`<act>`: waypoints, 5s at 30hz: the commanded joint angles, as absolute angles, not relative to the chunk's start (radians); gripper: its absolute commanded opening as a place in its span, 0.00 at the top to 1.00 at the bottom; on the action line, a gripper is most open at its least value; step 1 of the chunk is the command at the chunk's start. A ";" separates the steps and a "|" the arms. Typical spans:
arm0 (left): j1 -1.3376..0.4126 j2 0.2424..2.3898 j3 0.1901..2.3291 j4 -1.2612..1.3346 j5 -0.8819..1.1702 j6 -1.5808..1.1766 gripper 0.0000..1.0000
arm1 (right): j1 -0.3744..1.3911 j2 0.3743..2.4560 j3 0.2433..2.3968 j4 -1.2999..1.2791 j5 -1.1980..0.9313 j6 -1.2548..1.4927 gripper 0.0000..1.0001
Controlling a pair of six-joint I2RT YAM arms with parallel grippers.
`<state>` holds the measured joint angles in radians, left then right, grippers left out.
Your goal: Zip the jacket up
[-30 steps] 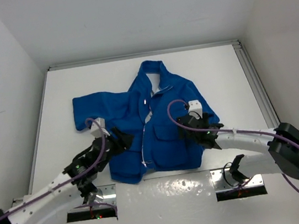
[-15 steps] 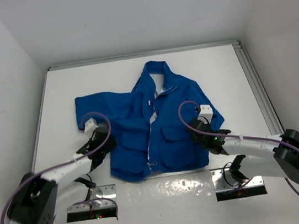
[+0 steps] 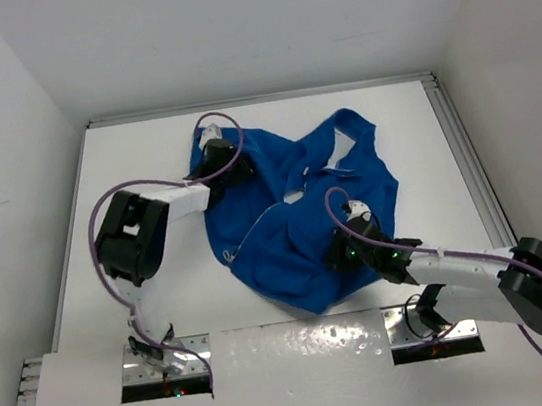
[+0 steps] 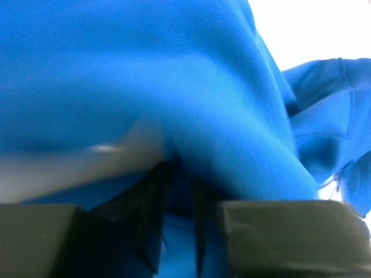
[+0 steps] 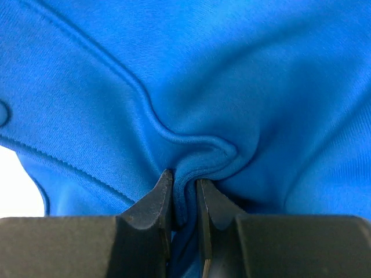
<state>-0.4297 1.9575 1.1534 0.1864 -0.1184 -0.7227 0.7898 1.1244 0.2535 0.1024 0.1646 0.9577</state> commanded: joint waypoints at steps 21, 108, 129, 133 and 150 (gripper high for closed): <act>-0.425 0.628 0.275 -0.225 -0.229 -0.821 1.00 | 1.047 1.296 0.708 -0.070 0.107 0.534 1.00; -0.425 0.517 0.338 -0.052 0.272 -1.014 1.00 | 1.314 1.586 1.147 -0.110 0.520 0.212 0.60; -0.425 0.489 0.337 -0.078 0.250 -1.014 1.00 | 1.430 1.588 1.109 -0.019 0.816 0.207 0.62; -0.425 0.480 0.330 -0.086 0.249 -1.011 1.00 | 1.417 1.398 0.953 0.044 0.704 0.306 0.63; -0.425 0.448 0.311 -0.080 0.295 -1.019 1.00 | 1.080 1.252 0.586 0.469 -0.095 0.724 0.57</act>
